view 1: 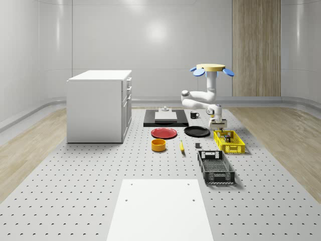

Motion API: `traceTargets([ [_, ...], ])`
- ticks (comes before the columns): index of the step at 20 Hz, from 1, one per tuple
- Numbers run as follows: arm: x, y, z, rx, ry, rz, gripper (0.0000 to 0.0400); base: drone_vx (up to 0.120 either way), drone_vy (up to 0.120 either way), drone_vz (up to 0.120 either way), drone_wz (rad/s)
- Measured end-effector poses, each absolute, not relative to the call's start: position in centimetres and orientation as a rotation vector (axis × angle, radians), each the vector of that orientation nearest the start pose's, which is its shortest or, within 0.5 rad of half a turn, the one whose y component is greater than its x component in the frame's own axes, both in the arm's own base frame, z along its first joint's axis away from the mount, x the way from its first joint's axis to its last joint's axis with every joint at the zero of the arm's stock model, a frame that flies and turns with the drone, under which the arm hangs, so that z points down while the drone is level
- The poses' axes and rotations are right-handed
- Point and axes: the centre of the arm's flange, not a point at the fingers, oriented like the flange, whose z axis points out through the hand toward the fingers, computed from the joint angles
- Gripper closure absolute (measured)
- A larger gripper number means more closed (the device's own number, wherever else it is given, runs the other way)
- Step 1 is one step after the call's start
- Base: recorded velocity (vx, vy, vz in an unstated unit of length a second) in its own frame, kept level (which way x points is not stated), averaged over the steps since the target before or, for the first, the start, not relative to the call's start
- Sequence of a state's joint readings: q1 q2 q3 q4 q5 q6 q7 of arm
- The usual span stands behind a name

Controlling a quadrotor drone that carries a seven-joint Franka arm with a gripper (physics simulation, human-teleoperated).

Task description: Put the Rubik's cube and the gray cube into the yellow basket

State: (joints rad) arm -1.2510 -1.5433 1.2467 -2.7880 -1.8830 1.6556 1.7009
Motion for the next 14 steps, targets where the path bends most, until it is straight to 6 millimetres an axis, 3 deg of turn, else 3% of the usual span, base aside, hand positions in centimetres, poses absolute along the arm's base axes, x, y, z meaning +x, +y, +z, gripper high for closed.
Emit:
traceTargets([
  [3,32.28,0.00,53.27,0.001,-0.002,0.786,0.0000,0.000,-0.120,0.000,0.000],
  [6,32.28,0.00,53.27,0.001,-0.002,0.786,0.0000,0.107,-0.120,0.000,0.000],
  [11,32.28,0.00,53.27,0.001,-0.002,0.786,0.0000,0.000,-0.120,0.000,0.000],
  [14,32.28,0.00,53.27,0.001,-0.002,0.786,0.0000,0.120,-0.120,0.000,0.000],
])
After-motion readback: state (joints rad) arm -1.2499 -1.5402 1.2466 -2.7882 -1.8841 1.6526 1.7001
